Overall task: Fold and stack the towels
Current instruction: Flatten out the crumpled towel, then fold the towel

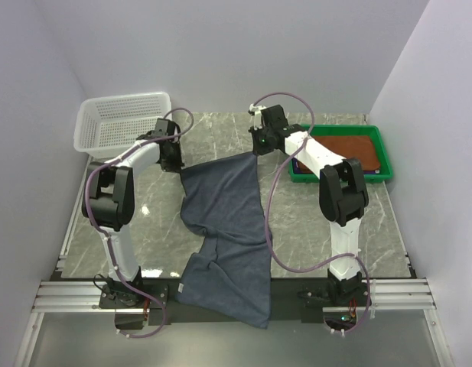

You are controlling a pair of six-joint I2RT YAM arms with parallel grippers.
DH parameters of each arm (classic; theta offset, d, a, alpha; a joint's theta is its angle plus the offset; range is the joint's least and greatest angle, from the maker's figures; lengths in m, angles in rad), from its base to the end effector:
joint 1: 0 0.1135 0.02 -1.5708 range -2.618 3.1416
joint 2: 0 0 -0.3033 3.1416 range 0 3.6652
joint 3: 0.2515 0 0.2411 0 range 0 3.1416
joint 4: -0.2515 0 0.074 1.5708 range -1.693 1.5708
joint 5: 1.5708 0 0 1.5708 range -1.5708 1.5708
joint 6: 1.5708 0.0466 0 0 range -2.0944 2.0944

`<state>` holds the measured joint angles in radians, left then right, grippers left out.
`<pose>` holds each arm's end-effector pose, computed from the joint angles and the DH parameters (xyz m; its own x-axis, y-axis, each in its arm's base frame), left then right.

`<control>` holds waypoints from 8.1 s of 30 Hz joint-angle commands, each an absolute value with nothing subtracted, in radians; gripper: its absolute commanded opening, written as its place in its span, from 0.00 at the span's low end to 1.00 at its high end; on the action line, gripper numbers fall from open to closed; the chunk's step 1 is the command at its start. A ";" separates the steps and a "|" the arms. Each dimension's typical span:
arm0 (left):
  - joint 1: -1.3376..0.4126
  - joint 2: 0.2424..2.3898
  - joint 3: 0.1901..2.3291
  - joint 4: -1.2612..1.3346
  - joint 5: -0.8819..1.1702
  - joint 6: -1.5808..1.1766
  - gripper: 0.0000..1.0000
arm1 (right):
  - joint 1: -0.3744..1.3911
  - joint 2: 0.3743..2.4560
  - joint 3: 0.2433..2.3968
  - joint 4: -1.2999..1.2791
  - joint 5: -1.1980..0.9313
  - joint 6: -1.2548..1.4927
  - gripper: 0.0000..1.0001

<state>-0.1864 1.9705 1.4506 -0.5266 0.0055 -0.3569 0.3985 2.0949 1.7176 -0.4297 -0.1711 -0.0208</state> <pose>0.4234 -0.0801 0.2246 -0.8628 -0.1928 -0.4674 -0.1210 0.9763 -0.1794 0.4521 0.1990 0.2592 -0.6553 -0.2981 -0.6941 -0.5046 0.8565 0.1086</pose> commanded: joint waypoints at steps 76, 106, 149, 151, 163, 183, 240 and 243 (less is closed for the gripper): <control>-0.210 2.039 1.532 -0.410 0.175 -0.247 0.04 | 0.391 2.066 1.595 -0.379 -0.204 -0.021 0.00; -0.133 2.154 2.020 -0.167 0.169 -0.204 0.00 | 0.276 2.221 2.092 -0.135 0.035 -0.170 0.00; -0.087 1.580 1.344 -0.109 0.287 -0.221 0.01 | 0.295 1.642 1.458 -0.135 -0.193 -0.172 0.00; -0.087 1.540 1.306 -0.123 0.293 -0.225 0.01 | 0.298 1.599 1.390 -0.138 -0.196 -0.163 0.00; -0.087 1.338 1.083 -0.290 0.313 -0.325 0.01 | 0.313 1.342 1.105 -0.245 -0.253 -0.028 0.00; -0.097 1.241 0.631 -0.212 0.403 -0.615 0.01 | 0.321 1.380 0.758 -0.074 -0.597 0.302 0.00; -0.216 1.188 0.766 -0.276 0.272 -0.672 0.01 | 0.227 1.436 1.031 -0.239 -0.324 0.219 0.00; -0.219 1.137 0.666 -0.252 0.238 -0.693 0.01 | 0.227 1.413 0.939 -0.199 -0.333 0.232 0.00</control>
<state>-0.2211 1.1976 0.7372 -0.2825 0.3065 -0.6601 0.2394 1.4551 1.0008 -0.2539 -0.3485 0.2092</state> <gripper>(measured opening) 0.015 0.008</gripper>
